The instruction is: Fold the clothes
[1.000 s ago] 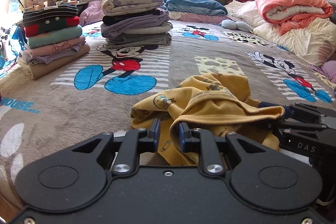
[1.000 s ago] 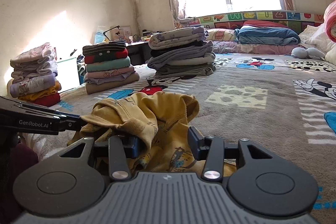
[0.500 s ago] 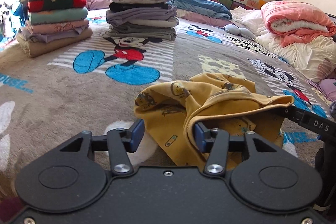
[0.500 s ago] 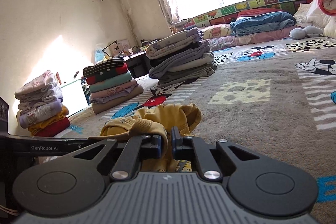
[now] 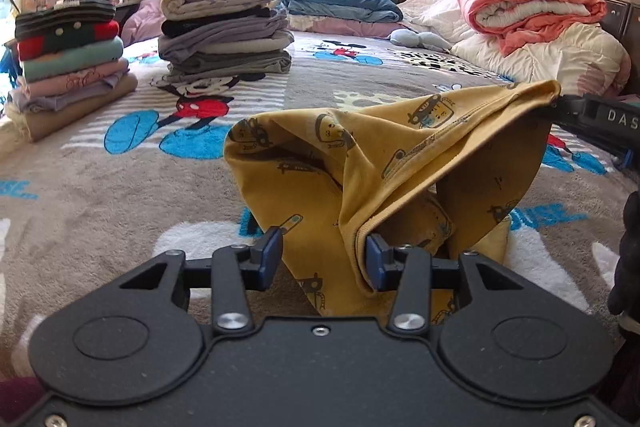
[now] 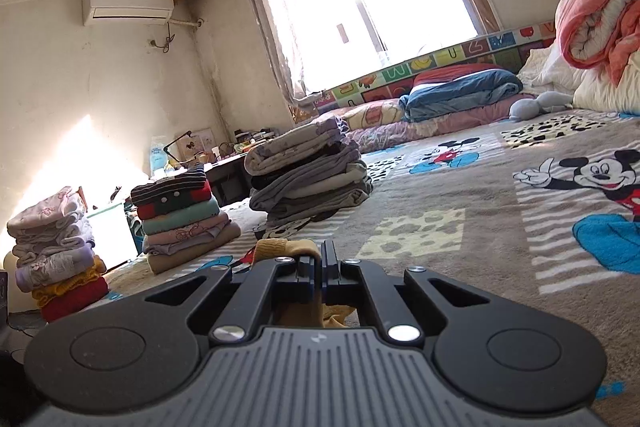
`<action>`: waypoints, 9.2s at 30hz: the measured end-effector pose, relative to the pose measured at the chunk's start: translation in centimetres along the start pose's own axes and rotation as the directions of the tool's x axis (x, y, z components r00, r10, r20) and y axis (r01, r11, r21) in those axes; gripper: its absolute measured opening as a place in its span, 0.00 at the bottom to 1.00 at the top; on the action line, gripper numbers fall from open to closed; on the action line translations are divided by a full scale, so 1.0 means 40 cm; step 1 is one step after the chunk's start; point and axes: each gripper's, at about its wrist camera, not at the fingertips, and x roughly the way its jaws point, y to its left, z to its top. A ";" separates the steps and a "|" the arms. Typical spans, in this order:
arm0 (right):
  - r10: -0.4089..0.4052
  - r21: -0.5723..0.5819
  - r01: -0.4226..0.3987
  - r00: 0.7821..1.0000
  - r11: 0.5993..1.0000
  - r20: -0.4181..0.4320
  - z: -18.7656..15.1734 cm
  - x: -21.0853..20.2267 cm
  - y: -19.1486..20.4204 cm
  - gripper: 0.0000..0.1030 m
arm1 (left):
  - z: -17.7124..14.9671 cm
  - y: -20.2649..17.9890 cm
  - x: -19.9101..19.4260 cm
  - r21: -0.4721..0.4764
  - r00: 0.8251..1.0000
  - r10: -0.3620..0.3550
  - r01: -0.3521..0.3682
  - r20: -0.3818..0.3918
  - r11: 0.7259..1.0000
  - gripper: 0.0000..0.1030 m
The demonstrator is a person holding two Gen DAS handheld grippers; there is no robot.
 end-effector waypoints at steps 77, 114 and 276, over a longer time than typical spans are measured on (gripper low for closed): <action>-0.189 -0.215 0.160 0.975 0.963 -0.121 0.233 0.047 -0.082 0.04 | 0.270 -0.078 0.169 0.533 0.942 0.017 -0.205 0.335 0.821 0.06; -0.031 0.365 0.216 0.893 0.905 -0.450 0.140 0.512 -0.536 0.49 | 0.395 0.205 0.733 -0.209 0.949 -0.188 0.137 -0.253 0.968 0.55; -0.154 -0.096 0.133 0.954 0.986 -0.258 -0.196 0.007 0.008 1.00 | 0.265 0.643 0.202 -0.438 0.958 0.250 -0.287 -0.142 0.852 0.21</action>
